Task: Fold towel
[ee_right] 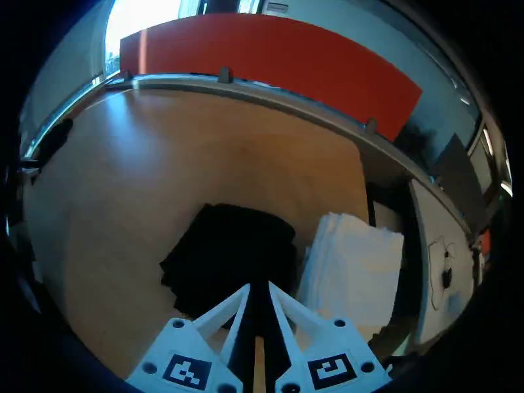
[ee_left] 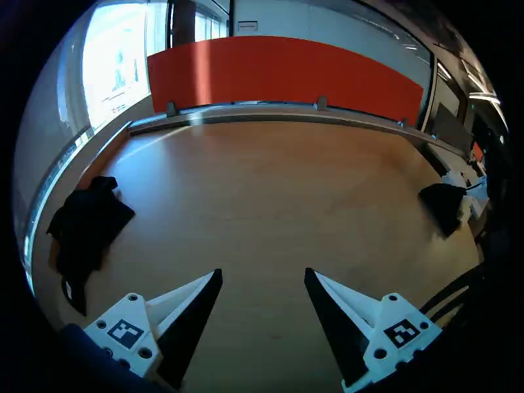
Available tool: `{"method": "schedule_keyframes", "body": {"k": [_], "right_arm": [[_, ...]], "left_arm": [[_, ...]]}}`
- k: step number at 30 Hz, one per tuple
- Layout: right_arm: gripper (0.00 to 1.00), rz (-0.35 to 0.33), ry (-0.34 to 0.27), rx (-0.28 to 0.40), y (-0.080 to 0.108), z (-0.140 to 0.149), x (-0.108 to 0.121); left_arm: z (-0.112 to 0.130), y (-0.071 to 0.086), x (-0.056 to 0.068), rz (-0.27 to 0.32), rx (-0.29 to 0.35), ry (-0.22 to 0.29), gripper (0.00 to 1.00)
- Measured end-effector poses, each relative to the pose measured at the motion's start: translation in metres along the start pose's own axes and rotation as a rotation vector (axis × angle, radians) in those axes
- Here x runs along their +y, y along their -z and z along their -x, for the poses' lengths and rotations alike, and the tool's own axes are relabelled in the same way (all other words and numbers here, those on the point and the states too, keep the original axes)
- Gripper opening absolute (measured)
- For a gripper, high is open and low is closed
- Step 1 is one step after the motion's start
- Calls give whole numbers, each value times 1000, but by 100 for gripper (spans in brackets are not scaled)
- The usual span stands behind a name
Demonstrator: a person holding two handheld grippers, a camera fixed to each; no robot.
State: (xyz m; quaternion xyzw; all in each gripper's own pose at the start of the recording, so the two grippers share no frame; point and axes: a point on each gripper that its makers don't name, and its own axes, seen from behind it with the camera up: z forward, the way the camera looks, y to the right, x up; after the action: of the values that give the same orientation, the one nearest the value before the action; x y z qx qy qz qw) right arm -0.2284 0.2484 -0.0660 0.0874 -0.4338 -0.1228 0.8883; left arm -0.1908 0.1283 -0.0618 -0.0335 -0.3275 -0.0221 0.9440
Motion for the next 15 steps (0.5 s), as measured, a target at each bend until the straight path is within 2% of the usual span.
{"method": "schedule_keyframes", "body": {"k": [15], "right_arm": [[4, 16, -54, -106, -15, 62, 5]], "left_arm": [[3, 4, -5, -14, -2, -11, 93]]}}
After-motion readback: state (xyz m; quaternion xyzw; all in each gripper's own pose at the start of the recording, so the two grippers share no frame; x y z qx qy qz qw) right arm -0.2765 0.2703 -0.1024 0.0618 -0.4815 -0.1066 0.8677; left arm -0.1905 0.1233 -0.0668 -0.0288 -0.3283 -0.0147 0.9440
